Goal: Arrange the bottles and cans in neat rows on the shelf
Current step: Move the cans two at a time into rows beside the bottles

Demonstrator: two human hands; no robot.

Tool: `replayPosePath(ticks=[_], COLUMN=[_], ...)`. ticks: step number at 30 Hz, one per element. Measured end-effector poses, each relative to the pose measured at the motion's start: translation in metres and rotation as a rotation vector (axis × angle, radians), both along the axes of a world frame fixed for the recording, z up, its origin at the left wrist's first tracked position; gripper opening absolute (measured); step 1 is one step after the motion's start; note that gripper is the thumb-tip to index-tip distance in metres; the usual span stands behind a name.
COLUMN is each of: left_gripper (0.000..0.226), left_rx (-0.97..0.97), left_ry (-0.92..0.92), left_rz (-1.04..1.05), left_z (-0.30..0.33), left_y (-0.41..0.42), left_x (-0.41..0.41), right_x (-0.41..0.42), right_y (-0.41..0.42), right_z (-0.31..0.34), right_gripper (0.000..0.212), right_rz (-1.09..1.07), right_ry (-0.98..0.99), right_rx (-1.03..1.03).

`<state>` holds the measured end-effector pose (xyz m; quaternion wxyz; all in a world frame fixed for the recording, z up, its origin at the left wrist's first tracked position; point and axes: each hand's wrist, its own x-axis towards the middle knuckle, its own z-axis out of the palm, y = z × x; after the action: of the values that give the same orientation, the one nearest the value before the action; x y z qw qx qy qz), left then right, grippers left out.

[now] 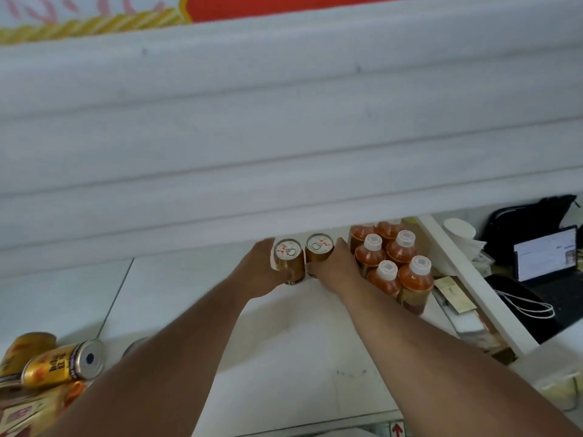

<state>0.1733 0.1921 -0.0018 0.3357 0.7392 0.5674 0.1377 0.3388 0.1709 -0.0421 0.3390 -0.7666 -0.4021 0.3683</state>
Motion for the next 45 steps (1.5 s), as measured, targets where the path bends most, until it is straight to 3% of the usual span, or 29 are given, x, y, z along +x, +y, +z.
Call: replayPosePath(ticks=[2,7,13,20,32,45], left_gripper=[0.093,0.082,0.083,0.063,0.074,0.076], left_rx=[0.01,0.08,0.106,0.136,0.006,0.026], left_ry=[0.136,0.357,0.488,0.506,0.528,0.499], left_rz=[0.012,-0.016,-0.045,0.027,0.156,0.178], left_z=[0.005,0.007,0.015,0.032,0.026,0.027], left_y=[-0.007,-0.034,-0.076,-0.144,-0.274,-0.343], left_x=[-0.005,-0.017,-0.023,-0.034,-0.071,-0.162], right_x=[-0.003,-0.022,-0.048,-0.048,-0.06,-0.137], right_y=[-0.011,-0.053,-0.104,-0.148,-0.237,-0.303], right_z=[0.006,0.015,0.031,0.053,0.061,0.066], right_gripper=[0.091,0.05,0.074,0.074,0.073,0.072], right_rz=[-0.008,0.053,0.401,0.712,0.847,0.828], right_ry=[-0.022,-0.119,-0.273,-0.617,-0.617,-0.638], right_rx=[-0.042,-0.072,-0.082,-0.069,-0.017,-0.043])
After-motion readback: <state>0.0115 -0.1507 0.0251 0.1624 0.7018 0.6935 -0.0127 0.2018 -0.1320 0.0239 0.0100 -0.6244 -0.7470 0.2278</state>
